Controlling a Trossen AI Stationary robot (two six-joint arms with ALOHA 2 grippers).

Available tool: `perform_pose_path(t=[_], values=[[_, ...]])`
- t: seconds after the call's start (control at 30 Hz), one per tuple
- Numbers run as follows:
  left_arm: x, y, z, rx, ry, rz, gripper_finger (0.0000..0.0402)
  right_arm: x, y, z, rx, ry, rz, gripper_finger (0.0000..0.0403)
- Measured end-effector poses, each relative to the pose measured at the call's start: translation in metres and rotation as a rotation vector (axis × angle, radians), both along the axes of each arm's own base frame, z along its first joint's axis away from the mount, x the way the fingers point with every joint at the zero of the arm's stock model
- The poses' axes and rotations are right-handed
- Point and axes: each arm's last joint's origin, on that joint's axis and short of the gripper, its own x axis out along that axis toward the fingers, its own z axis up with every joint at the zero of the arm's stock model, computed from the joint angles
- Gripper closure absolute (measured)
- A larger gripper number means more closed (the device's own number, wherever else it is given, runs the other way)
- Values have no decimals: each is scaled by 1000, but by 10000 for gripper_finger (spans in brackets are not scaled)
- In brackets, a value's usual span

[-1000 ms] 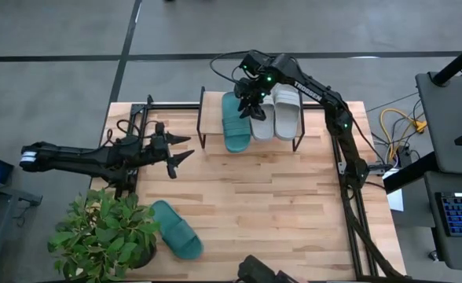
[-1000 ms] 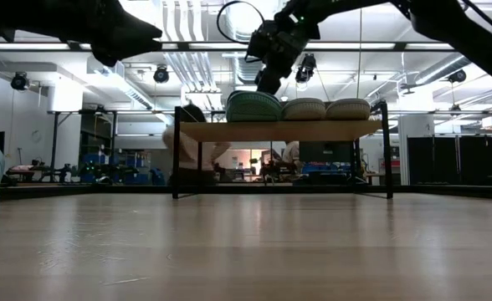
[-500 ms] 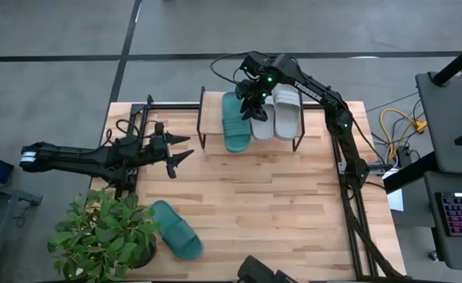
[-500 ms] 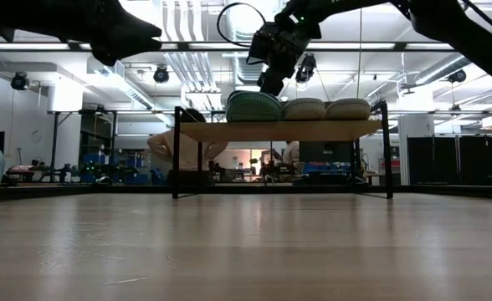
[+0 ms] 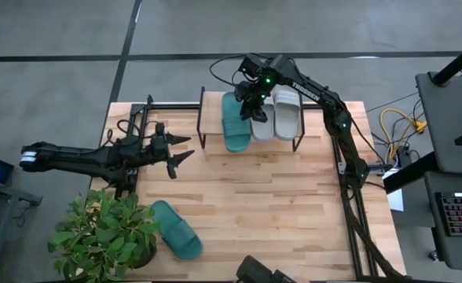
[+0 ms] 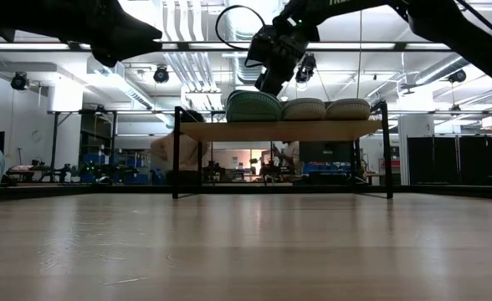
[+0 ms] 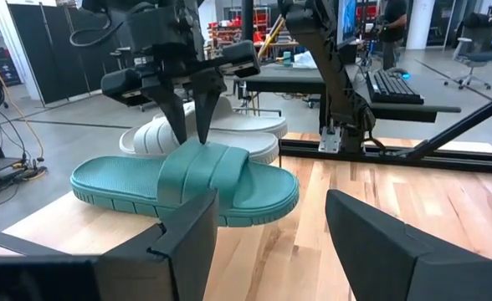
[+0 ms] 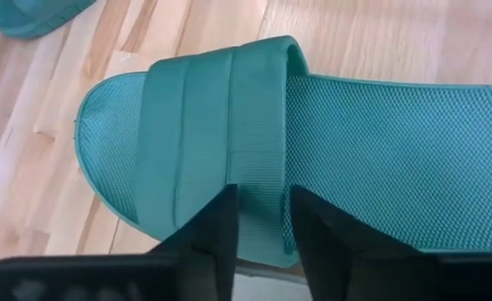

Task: Pick and place slides into the shelf
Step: Put the top green slipper on the shelf

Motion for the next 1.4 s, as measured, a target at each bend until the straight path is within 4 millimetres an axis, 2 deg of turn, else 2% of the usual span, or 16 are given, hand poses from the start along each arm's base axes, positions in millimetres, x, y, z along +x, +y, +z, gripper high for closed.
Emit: perform_pose_path(t=[0.2, 0.27, 0.9, 1.4], values=[[1, 0, -1, 0, 5, -1, 194, 1, 1, 0, -2, -4, 2, 377], [1, 0, -2, 0, 10, -1, 194, 1, 0, 0, 4, 0, -10, 389], [0, 0, -3, -1, 20, 0, 194, 0, 2, 4, 115, 54, -202, 394], [0, 0, -2, -1, 18, 0, 194, 2, 19, 17, 92, 67, -250, 394]])
